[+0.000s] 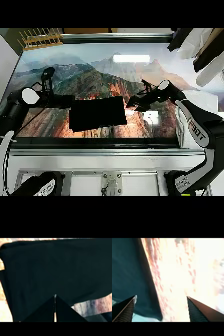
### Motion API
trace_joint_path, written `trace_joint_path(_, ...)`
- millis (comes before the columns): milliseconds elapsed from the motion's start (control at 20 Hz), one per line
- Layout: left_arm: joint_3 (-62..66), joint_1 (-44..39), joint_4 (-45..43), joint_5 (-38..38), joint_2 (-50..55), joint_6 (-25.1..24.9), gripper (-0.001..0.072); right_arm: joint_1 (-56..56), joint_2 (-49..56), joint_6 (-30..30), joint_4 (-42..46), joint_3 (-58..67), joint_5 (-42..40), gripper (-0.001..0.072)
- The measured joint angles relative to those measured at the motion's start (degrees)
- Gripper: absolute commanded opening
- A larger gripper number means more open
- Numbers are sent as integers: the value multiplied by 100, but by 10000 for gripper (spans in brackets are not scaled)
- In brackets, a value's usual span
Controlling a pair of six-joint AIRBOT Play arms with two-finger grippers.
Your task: Fold the clothes and pants, and hang the long-sleeved shirts on hangers.
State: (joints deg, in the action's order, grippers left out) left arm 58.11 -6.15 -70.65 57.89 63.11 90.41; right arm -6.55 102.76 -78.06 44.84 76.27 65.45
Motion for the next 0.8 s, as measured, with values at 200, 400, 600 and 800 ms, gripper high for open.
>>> trace_joint_path(200, -155, -116, 20, -157, -85, 15, 5, -426, 302, 382, -833, -114, -227, 579)
trace_joint_path(400, -197, -144, 22, -232, -105, 63, 5, -1058, 400, 557, -1202, -142, -741, 325)
trace_joint_path(600, -208, -151, 26, -245, -114, 109, 5, -1453, 422, 671, -1231, -138, -1174, 11)
trace_joint_path(800, -208, -153, 33, -251, -111, 151, 5, -1224, 50, 485, -634, 160, -977, 12)
